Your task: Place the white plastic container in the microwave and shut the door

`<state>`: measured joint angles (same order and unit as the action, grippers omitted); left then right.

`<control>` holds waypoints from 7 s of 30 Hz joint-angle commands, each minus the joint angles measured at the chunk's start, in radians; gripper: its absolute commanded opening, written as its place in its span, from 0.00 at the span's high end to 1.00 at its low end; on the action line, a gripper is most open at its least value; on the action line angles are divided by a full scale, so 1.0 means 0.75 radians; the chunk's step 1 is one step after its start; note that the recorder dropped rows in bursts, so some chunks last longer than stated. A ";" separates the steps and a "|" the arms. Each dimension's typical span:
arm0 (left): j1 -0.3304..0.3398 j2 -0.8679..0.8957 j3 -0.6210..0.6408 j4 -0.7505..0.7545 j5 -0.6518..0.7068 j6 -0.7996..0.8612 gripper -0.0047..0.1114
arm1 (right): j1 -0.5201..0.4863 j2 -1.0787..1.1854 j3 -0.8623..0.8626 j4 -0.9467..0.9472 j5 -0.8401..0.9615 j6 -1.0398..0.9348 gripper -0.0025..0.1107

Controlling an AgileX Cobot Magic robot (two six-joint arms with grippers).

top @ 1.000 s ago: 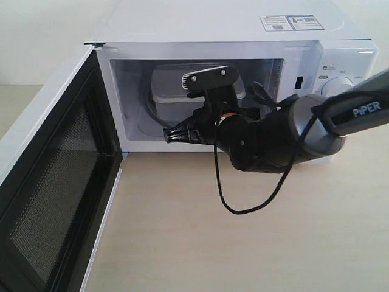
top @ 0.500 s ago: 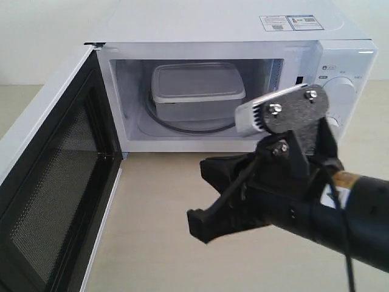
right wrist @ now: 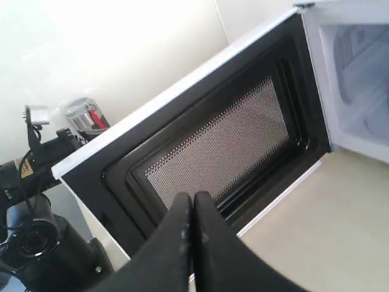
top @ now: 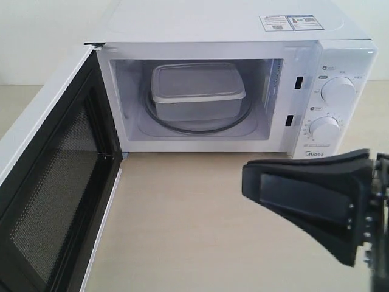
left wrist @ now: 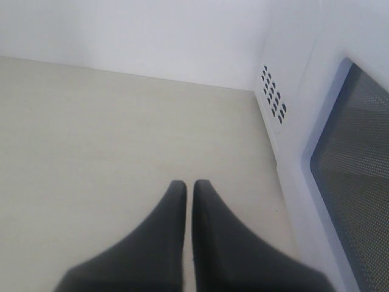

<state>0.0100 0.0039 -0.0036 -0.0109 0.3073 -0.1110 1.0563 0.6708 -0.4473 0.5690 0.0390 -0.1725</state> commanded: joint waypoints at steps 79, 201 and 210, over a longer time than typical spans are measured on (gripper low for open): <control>-0.011 -0.005 0.005 0.001 -0.001 -0.012 0.92 | -1.368 -0.894 0.596 -0.990 0.384 0.529 0.98; -0.013 1.162 -1.119 -0.556 1.122 0.729 0.92 | -1.368 -0.894 0.596 -0.718 0.377 0.372 0.98; -0.014 1.339 -1.119 -0.823 1.115 1.066 0.92 | -1.368 -0.894 0.596 -0.718 0.377 0.372 0.98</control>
<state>0.0043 0.9888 -0.8352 -0.5541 1.1474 0.6207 0.0366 0.0047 -0.0050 0.0319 0.3315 0.1139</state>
